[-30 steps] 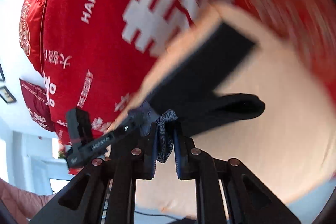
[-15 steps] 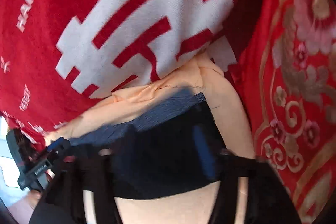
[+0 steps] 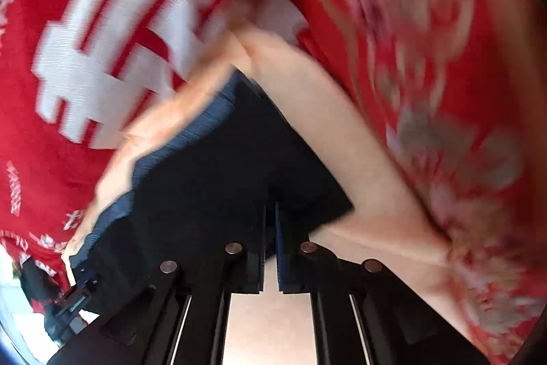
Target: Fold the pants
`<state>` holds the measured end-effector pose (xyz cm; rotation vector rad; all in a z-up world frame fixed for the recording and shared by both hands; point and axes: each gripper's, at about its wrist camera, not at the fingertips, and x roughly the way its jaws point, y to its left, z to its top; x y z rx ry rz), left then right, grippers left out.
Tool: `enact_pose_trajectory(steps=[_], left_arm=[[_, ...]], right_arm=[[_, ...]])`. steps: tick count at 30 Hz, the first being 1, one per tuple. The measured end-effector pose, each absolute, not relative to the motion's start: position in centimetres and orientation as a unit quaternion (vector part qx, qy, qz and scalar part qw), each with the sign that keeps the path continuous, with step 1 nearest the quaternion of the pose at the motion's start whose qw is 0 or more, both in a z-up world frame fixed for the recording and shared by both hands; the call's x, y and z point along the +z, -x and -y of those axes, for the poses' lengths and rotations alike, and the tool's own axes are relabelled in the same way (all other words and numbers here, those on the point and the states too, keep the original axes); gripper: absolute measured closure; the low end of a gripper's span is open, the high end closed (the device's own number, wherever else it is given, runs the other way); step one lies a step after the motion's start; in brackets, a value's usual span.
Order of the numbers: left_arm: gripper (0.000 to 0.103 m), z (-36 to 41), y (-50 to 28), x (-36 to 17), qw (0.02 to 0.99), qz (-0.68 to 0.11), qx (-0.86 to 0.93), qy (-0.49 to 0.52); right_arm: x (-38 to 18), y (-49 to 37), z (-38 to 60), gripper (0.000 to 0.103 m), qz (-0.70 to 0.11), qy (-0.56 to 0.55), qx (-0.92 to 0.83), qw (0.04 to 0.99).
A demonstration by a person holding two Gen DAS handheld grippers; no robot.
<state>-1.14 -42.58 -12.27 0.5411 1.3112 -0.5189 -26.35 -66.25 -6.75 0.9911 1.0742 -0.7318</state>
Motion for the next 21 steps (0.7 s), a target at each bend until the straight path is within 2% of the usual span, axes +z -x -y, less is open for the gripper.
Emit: enact_pose_trajectory(steps=[4, 5, 9, 11, 16, 19, 21], left_arm=[[0.034, 42.0, 0.8, -11.7, 0.726, -0.603, -0.227, -0.24], [0.034, 42.3, 0.8, -10.7, 0.731, -0.593, -0.24, -0.236], [0.034, 44.7, 0.5, -9.4, 0.74, -0.575, -0.267, -0.222], [0.034, 47.2, 0.1, -10.3, 0.738, -0.577, -0.276, -0.215], [0.033, 51.0, 0.3, -13.8, 0.743, -0.564, -0.271, -0.239], [0.033, 50.1, -1.3, -14.4, 0.756, -0.559, -0.251, -0.231], [0.033, 48.6, -2.7, -14.7, 0.761, -0.559, -0.234, -0.231]], right_arm=[[-7.7, 27.4, 65.9, 0.095, -0.528, -0.421, -0.342, 0.653], [-7.0, 27.6, 65.6, 0.092, -0.521, -0.421, -0.347, 0.657], [-3.4, 26.9, 64.9, 0.091, -0.475, -0.413, -0.314, 0.711], [-3.3, 23.8, 64.7, 0.091, -0.489, -0.388, -0.27, 0.733], [-8.3, 15.8, 64.4, 0.091, -0.518, -0.385, -0.142, 0.751], [-11.5, 14.2, 65.0, 0.092, -0.548, -0.363, -0.15, 0.739], [-11.4, 15.4, 67.0, 0.095, -0.529, -0.37, -0.18, 0.742]])
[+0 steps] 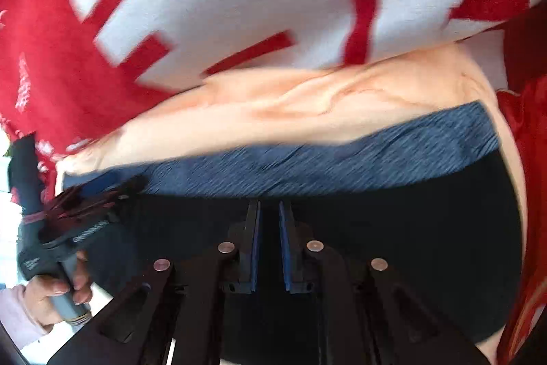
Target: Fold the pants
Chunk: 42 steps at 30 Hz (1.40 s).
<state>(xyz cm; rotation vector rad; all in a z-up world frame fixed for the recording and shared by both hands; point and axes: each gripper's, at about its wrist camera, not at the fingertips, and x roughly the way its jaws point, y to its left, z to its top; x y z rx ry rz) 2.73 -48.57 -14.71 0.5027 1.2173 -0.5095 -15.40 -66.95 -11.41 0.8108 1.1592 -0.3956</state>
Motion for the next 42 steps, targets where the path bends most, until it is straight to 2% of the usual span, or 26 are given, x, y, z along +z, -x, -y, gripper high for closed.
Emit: enact_pose_trajectory(steps=[5, 8, 9, 12, 15, 17, 19, 23, 26, 28, 29, 36, 42], left_arm=[[0.033, 44.6, -4.3, -14.1, 0.764, -0.557, -0.196, -0.26], [0.033, 41.8, -4.3, -12.3, 0.762, -0.572, -0.189, -0.235], [0.033, 41.0, -3.8, -11.8, 0.761, -0.577, -0.186, -0.23], [0.033, 37.6, -1.0, -11.6, 0.754, -0.585, -0.177, -0.24], [0.032, 34.5, 1.3, -13.6, 0.733, -0.612, -0.17, -0.243], [0.026, 33.3, 2.8, -13.3, 0.754, -0.585, -0.179, -0.239], [0.025, 33.0, 3.3, -13.0, 0.752, -0.582, -0.182, -0.252], [0.025, 31.1, 2.4, -11.8, 0.726, -0.621, -0.178, -0.235], [0.025, 28.5, 1.7, -10.7, 0.727, -0.629, -0.165, -0.221], [0.025, 25.8, 0.0, -10.2, 0.731, -0.63, -0.152, -0.213], [0.025, 24.4, -0.8, -9.9, 0.736, -0.628, -0.145, -0.209], [0.025, 17.1, -8.3, -9.2, 0.763, -0.594, -0.114, -0.227], [0.025, 13.7, -14.6, -10.9, 0.778, -0.572, -0.085, -0.247]], right_arm=[[-10.5, 19.8, 71.9, 0.095, -0.526, -0.344, -0.28, 0.726], [-9.1, 21.0, 72.2, 0.094, -0.53, -0.337, -0.295, 0.72], [-8.4, 21.4, 72.0, 0.09, -0.531, -0.332, -0.305, 0.717], [-6.9, 22.7, 70.3, 0.087, -0.524, -0.357, -0.296, 0.715], [-7.8, 23.7, 67.7, 0.086, -0.558, -0.345, -0.281, 0.7], [-8.2, 25.0, 66.4, 0.086, -0.559, -0.331, -0.276, 0.708], [-7.7, 26.5, 66.0, 0.086, -0.547, -0.345, -0.281, 0.71], [-5.8, 28.7, 64.0, 0.085, -0.542, -0.385, -0.285, 0.691], [-4.8, 29.0, 61.7, 0.078, -0.536, -0.422, -0.23, 0.694], [-4.5, 28.3, 58.8, 0.059, -0.536, -0.45, -0.186, 0.689], [-4.5, 27.5, 56.8, 0.057, -0.533, -0.47, -0.158, 0.685], [-8.6, 17.8, 41.7, 0.056, -0.496, -0.591, -0.001, 0.636], [-12.7, 12.8, 33.3, 0.056, -0.464, -0.645, 0.023, 0.607]])
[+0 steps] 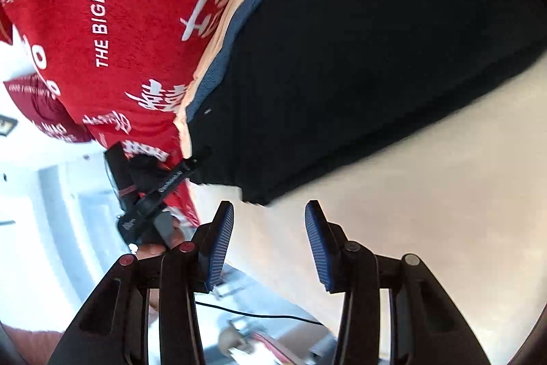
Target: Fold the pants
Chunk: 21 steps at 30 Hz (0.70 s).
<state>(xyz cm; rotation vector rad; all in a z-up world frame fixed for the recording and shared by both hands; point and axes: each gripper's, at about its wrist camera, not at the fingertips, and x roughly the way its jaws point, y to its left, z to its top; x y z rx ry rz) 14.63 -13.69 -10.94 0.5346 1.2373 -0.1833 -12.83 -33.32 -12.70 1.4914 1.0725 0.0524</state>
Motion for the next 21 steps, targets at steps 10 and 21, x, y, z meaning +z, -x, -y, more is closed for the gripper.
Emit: enact_pose_trajectory(steps=[10, 21], left_arm=[[0.005, 7.1, -20.1, -14.0, 0.771, -0.602, -0.132, -0.16], [0.004, 6.6, -19.6, -13.6, 0.773, -0.591, -0.133, -0.191]], right_arm=[[-15.3, 8.0, 32.0, 0.06, -0.444, -0.646, -0.015, 0.62], [-14.2, 9.6, 30.7, 0.095, -0.487, -0.593, -0.076, 0.637]])
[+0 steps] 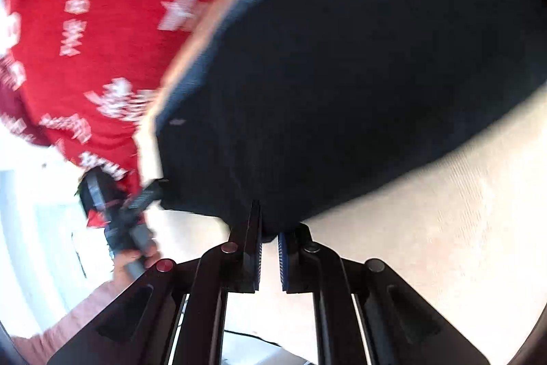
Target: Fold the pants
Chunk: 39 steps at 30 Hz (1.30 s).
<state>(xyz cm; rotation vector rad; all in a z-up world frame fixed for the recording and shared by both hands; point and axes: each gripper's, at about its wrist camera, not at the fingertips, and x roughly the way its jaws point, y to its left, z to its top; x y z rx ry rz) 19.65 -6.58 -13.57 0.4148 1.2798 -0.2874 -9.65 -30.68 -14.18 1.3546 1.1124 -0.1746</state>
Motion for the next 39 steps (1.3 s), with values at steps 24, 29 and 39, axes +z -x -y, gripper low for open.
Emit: enact_pose_trajectory(steps=[24, 29, 39], left_arm=[[0.003, 18.9, -9.4, -11.5, 0.745, -0.569, -0.262, -0.229], [0.003, 13.9, -16.2, -10.3, 0.792, -0.548, -0.183, -0.196], [0.003, 5.9, -19.8, -14.9, 0.807, -0.553, -0.141, -0.149]], right_arm=[[-7.4, 13.2, 42.4, 0.087, -0.598, -0.36, -0.159, 0.698], [-4.8, 3.6, 39.7, 0.083, -0.568, -0.353, -0.013, 0.743], [-7.1, -19.3, 27.1, 0.065, -0.596, -0.227, 0.17, 0.751]])
